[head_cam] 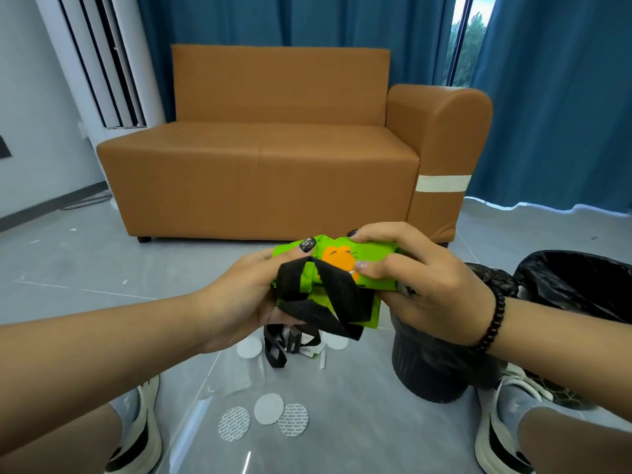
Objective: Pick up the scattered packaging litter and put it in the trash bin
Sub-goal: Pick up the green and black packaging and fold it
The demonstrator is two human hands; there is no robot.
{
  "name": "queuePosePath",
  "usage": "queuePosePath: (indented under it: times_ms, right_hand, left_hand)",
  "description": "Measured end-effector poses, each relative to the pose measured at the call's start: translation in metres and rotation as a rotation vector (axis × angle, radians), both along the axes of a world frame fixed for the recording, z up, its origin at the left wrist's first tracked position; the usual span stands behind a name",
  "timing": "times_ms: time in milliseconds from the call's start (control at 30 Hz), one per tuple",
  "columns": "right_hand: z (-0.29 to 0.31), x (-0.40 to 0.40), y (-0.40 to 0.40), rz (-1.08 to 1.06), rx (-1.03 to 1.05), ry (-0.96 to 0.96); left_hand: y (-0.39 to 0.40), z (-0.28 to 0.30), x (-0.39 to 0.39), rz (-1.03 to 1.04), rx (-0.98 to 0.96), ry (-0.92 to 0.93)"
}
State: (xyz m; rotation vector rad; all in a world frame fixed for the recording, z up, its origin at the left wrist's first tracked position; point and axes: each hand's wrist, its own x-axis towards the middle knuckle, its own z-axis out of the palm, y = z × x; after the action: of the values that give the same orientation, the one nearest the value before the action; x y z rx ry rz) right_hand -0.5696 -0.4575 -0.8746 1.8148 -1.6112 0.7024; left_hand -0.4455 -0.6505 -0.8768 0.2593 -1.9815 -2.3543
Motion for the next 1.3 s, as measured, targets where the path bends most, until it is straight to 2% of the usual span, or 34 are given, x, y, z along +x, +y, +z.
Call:
queuePosePath:
  times_ms: [67,100,300,367,467,567,700,867,967,1033,1100,1200,1267,1300]
  right_hand:
    - [0.001,0.002,0.001,0.016,0.047,-0.108]
    - [0.002,0.002,0.003,0.016,0.067,-0.222]
    - [-0.001,0.006,-0.002,0.043,0.171,-1.337]
    - [-0.001,0.008,-0.004,0.095,0.175,-1.576]
    - [-0.002,0.011,-0.005,0.109,0.052,-1.516]
    - [0.002,0.004,-0.004,0.056,-0.044,-1.266]
    - [0.002,-0.003,-0.001,0.002,-0.054,-1.032]
    - [-0.003,-0.006,0.001,-0.024,-0.014,-0.458]
    - [-0.007,-0.008,0.003,-0.019,0.012,-0.348]
    - [-0.011,-0.009,0.006,-0.046,0.012,-0.398]
    - [-0.014,-0.012,0.010,-0.109,0.031,-0.562]
    - [-0.013,-0.013,0.012,-0.126,0.001,-1.131]
    - [-0.014,-0.018,0.013,-0.004,-0.056,-1.593]
    - [-0.015,-0.022,0.015,0.043,-0.084,-1.726]
  left_hand:
    - [-0.004,0.000,-0.001,0.027,0.009,0.051]
    - [-0.006,0.000,-0.001,0.037,0.010,0.086]
    - [-0.005,0.004,-0.002,0.028,-0.018,0.178]
    - [-0.005,0.000,-0.003,-0.001,-0.042,0.177]
    - [-0.003,-0.005,-0.004,-0.027,-0.071,0.158]
    - [0.005,-0.004,-0.006,-0.057,-0.046,0.096]
    - [0.006,0.003,-0.013,-0.072,0.074,0.019]
    - [0.005,0.004,-0.021,-0.098,0.102,-0.077]
    - [0.007,0.000,-0.027,-0.101,0.053,-0.117]
    - [0.008,-0.001,-0.030,-0.089,0.043,-0.094]
    - [0.011,-0.003,-0.034,-0.065,0.048,-0.054]
    - [0.017,-0.008,-0.045,-0.017,0.079,0.002]
    - [0.024,-0.013,-0.056,0.010,0.105,0.037]
    - [0.028,-0.016,-0.064,0.018,0.108,0.051]
